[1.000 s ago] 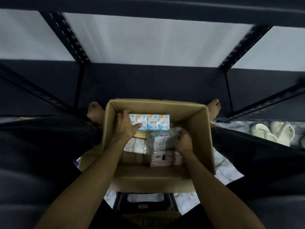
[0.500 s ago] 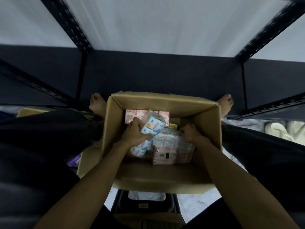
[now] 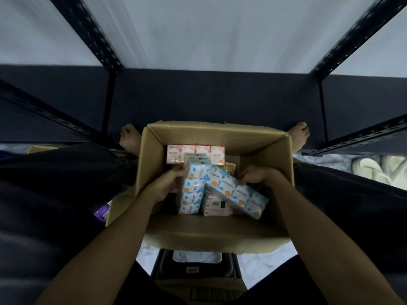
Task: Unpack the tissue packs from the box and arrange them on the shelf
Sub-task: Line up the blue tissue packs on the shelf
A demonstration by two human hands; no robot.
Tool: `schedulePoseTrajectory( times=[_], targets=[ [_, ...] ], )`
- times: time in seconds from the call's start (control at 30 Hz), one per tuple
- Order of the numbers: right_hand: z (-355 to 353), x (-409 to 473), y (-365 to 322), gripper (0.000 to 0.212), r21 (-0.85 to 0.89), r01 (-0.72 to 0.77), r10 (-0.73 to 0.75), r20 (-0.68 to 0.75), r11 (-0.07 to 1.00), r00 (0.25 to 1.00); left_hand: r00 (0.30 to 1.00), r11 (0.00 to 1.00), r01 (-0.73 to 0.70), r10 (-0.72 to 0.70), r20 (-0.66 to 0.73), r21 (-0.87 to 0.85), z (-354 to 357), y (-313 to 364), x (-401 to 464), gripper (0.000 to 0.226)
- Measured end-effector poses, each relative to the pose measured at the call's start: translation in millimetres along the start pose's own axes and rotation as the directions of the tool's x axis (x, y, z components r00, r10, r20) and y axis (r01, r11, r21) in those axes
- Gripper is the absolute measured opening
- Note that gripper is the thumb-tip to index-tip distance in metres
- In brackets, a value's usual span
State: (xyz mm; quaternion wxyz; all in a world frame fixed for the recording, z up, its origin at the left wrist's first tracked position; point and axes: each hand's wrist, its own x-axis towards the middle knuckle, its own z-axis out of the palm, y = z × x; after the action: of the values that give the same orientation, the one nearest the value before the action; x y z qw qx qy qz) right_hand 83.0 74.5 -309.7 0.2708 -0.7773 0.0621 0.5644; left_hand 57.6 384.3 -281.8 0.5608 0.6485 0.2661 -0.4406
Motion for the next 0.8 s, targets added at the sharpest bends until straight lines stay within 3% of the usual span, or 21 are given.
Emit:
schedulePoseTrajectory(
  times=[0.17,0.23,0.3,0.4,0.47,0.57,0.67,0.73,0.8],
  targets=[
    [19,-23,-4,0.01,0.434,0.032,-0.055,0.04,0.9,0.998,0.997,0.947,-0.077,0.08,0.004,0.311,4,-4,10,0.094],
    [29,-32,-4,0.017,0.517,0.051,-0.06,0.001,0.854,0.998,0.996,0.912,-0.08,0.088,-0.003,0.402,9,-7,13,0.112],
    [38,-35,1,0.045,0.602,0.015,0.003,-0.028,0.799,1.0,0.993,0.903,-0.104,0.115,-0.002,0.418,12,-11,12,0.119],
    [49,-45,1,0.082,0.707,-0.072,0.037,0.064,0.703,0.997,0.976,0.829,-0.191,0.216,0.014,0.525,16,-7,-5,0.101],
    [56,-56,-6,0.087,0.728,-0.064,0.028,0.062,0.683,0.998,0.954,0.752,-0.257,0.299,0.032,0.607,20,-1,-19,0.088],
    [58,-74,-15,0.086,0.752,0.038,0.038,-0.083,0.658,0.996,0.922,0.743,-0.325,0.387,0.022,0.585,30,6,-36,0.086],
    [60,-99,-23,0.086,0.801,0.187,0.017,-0.239,0.568,0.971,0.917,0.821,-0.343,0.398,-0.027,0.457,39,21,-63,0.067],
    [59,-122,-36,0.08,0.763,0.315,0.0,-0.381,0.565,0.925,0.885,0.824,-0.409,0.462,-0.049,0.392,42,38,-86,0.055],
    [55,-152,-56,0.072,0.616,0.459,-0.073,-0.546,0.64,0.835,0.819,0.769,-0.498,0.569,-0.074,0.401,41,60,-118,0.052]
  ],
)
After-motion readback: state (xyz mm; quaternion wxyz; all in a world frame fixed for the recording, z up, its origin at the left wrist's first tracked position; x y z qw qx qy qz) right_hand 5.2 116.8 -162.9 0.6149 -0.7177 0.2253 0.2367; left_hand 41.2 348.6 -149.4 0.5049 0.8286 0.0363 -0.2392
